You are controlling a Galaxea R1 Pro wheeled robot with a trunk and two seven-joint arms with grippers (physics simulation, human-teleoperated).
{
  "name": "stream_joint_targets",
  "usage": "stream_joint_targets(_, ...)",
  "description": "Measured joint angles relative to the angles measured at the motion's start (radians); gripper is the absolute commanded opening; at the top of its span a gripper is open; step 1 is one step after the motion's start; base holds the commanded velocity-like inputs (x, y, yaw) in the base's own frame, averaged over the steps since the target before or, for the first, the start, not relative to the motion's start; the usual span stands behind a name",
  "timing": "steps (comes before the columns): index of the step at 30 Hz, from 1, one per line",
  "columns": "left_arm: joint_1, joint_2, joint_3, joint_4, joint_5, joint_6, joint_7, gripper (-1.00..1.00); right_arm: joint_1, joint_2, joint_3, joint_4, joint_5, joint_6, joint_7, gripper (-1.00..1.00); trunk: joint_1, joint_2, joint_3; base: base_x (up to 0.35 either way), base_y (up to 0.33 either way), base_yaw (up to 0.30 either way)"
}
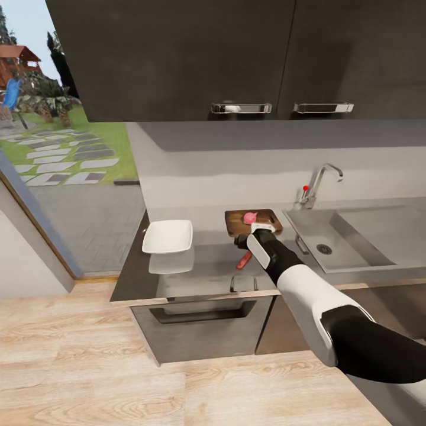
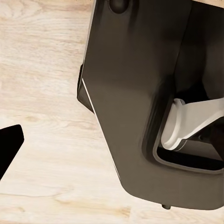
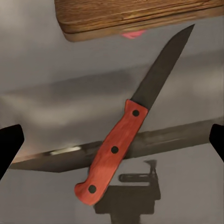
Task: In the kitchen, take the Vidalia onion out of the sink, dice it on the chopping board with the paring knife, put the diced onion into the bowl on the countertop, then place both the paring knife and the chopping board into the sink.
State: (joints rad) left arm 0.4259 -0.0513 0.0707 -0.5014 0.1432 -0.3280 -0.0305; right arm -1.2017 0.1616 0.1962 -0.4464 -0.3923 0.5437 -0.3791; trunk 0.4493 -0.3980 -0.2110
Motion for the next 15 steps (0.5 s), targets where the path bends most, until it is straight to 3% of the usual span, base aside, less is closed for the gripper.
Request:
stream_joint_targets(7, 0.000, 0.000, 0.000, 0.000, 0.000, 0.000, 0.000, 1.00, 0.000, 0.002, 0.000, 0.006, 0.021, -0.002, 0.000, 1.00, 0.000, 0.000, 0.000, 0.109, 0.126, 0.000)
stream_joint_targets(15, 0.000, 0.000, 0.000, 0.000, 0.000, 0.000, 0.000, 1.00, 0.000, 0.002, 0.000, 0.021, 0.026, -0.003, 0.000, 1.00, 0.000, 0.000, 0.000, 0.024, 0.032, 0.000)
